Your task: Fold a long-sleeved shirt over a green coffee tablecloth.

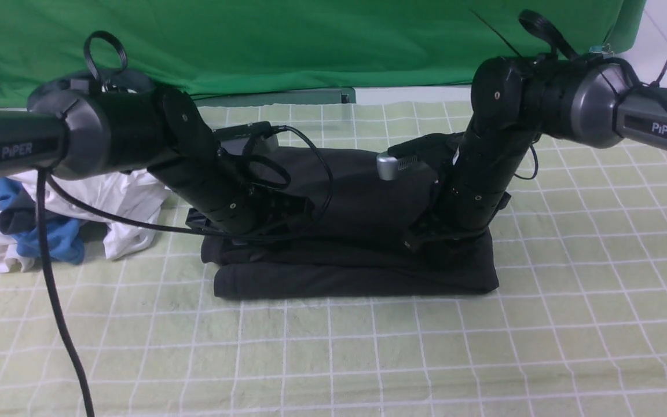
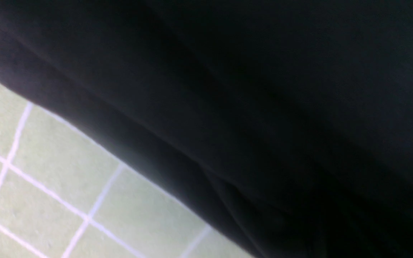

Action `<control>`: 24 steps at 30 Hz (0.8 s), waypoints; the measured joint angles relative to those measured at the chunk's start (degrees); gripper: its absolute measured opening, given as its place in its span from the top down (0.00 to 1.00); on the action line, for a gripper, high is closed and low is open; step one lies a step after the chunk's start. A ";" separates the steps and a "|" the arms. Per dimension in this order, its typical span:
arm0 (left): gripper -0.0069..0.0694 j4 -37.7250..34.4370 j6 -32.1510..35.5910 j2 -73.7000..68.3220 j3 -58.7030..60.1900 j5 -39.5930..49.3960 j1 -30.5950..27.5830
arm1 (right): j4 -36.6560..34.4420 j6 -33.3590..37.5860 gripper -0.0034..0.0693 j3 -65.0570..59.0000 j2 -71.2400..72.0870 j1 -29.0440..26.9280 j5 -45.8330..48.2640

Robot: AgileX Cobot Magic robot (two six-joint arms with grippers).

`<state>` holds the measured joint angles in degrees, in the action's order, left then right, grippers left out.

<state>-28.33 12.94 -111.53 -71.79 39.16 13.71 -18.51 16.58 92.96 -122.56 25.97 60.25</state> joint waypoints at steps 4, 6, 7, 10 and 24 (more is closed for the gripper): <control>0.90 2.42 0.38 4.58 0.70 2.37 -0.06 | 2.58 0.11 0.95 -0.70 4.63 -0.48 1.33; 0.90 3.64 0.48 9.40 0.77 3.58 -0.12 | 3.61 0.20 0.95 -0.76 9.70 -0.66 1.37; 0.90 3.64 0.48 9.97 0.77 3.65 -0.12 | 3.75 0.20 0.95 -0.76 9.70 -0.66 1.37; 0.90 6.49 -0.32 19.91 1.07 5.08 -0.24 | 5.46 0.26 0.95 -0.76 18.94 -0.72 -0.06; 0.89 7.79 -2.36 67.88 23.75 -0.86 -0.30 | 9.96 -0.03 0.95 -27.40 66.97 -0.84 -34.22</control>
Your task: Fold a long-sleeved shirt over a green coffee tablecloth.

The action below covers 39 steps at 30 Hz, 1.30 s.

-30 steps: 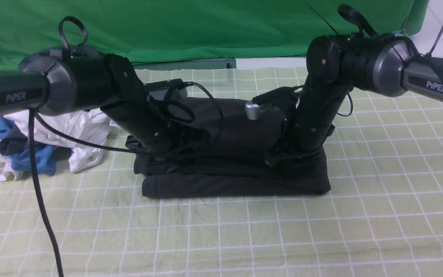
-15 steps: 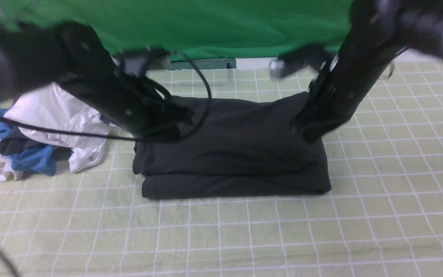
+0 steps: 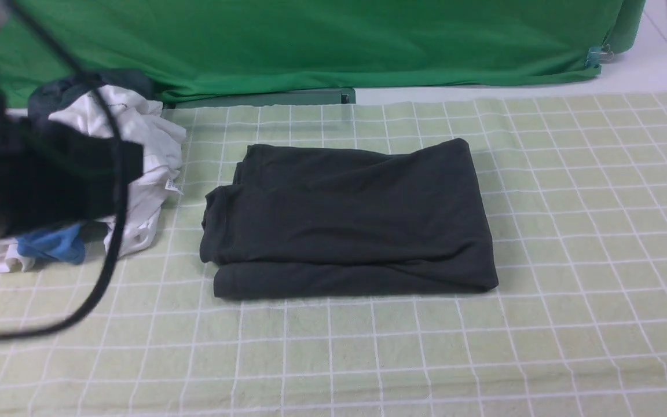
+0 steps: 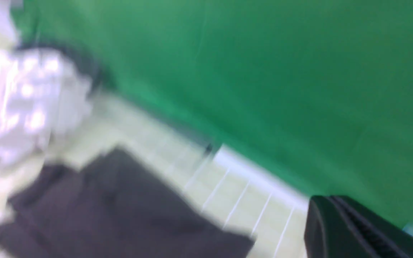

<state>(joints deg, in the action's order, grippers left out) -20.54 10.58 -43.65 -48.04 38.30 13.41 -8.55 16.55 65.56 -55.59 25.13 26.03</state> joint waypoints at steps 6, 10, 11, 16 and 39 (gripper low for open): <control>0.89 0.11 -0.40 17.93 13.29 -6.47 0.00 | 0.20 -3.34 0.95 -20.90 19.24 0.00 -18.97; 0.89 0.11 -0.51 24.63 18.97 -9.64 0.00 | 0.20 -4.96 0.95 -29.74 28.33 0.00 -26.97; 0.89 0.05 -0.57 27.28 21.31 -11.18 0.00 | 0.20 -5.67 0.95 -32.94 31.37 0.00 -29.20; 0.89 -1.28 -0.62 30.62 26.83 -14.65 0.00 | 0.20 -7.03 0.95 -39.18 40.72 0.00 -32.92; 0.89 2.46 0.32 30.67 27.83 -17.24 0.00 | 0.20 -7.14 0.85 -40.31 45.25 0.00 -33.68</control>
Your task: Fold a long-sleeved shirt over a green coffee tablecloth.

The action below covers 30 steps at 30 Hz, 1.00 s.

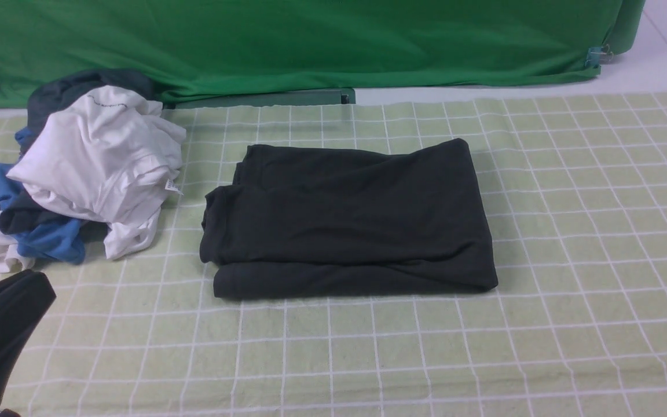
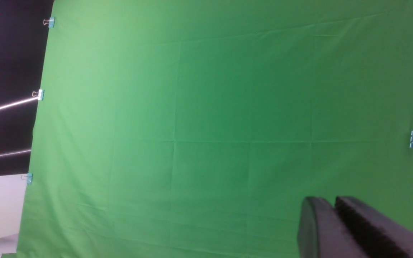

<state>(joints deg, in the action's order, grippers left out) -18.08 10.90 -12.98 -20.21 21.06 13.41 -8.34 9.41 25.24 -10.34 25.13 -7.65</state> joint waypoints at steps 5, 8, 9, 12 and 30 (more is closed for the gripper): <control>0.89 0.05 0.07 0.00 0.00 0.00 0.00 | 0.00 0.00 0.83 0.00 0.02 0.00 0.00; 0.89 2.20 0.14 0.00 0.00 -0.06 0.00 | 0.00 0.00 0.82 0.00 0.02 0.00 0.00; 0.89 2.95 0.14 0.00 0.00 -0.06 0.00 | 0.00 0.00 0.82 0.00 0.02 0.00 0.00; 0.89 4.85 0.46 0.00 0.00 -0.06 0.00 | 0.00 0.00 0.81 0.00 0.02 0.00 0.00; 0.89 11.37 2.73 12.78 15.14 -13.97 -15.00 | 0.00 0.00 0.76 0.00 0.02 0.00 0.00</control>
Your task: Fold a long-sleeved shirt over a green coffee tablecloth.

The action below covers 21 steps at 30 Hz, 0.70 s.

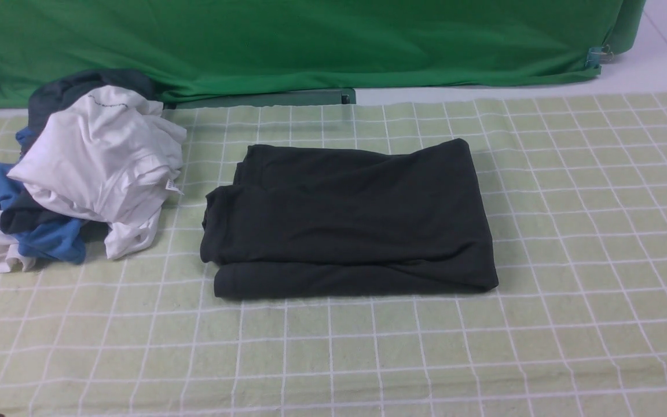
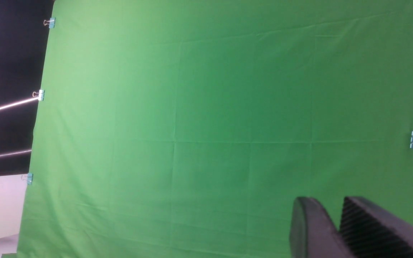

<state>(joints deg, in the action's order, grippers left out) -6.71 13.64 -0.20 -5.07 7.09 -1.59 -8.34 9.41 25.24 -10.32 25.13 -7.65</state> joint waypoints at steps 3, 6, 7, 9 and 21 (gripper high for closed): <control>0.89 -0.38 -0.12 0.12 2.48 0.14 -1.96 | 0.00 0.00 0.75 0.00 0.00 0.00 0.00; 0.89 -0.38 -0.16 0.20 5.16 0.86 -2.81 | 0.00 0.00 0.74 -0.04 0.00 0.00 0.00; 0.89 -0.38 -0.18 0.20 5.30 1.52 -2.81 | 0.00 0.00 0.74 -0.06 0.00 0.00 0.00; 0.89 -0.38 -0.23 0.23 5.30 3.47 -2.81 | 0.00 0.00 0.73 -0.06 0.00 0.00 0.00; 0.89 -2.69 -0.23 0.23 5.30 6.27 -2.81 | 0.04 0.00 0.70 -0.06 0.00 0.00 0.00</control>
<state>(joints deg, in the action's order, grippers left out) -9.40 13.41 0.02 0.23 13.36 -4.41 -8.30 9.41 25.18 -10.32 25.13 -7.65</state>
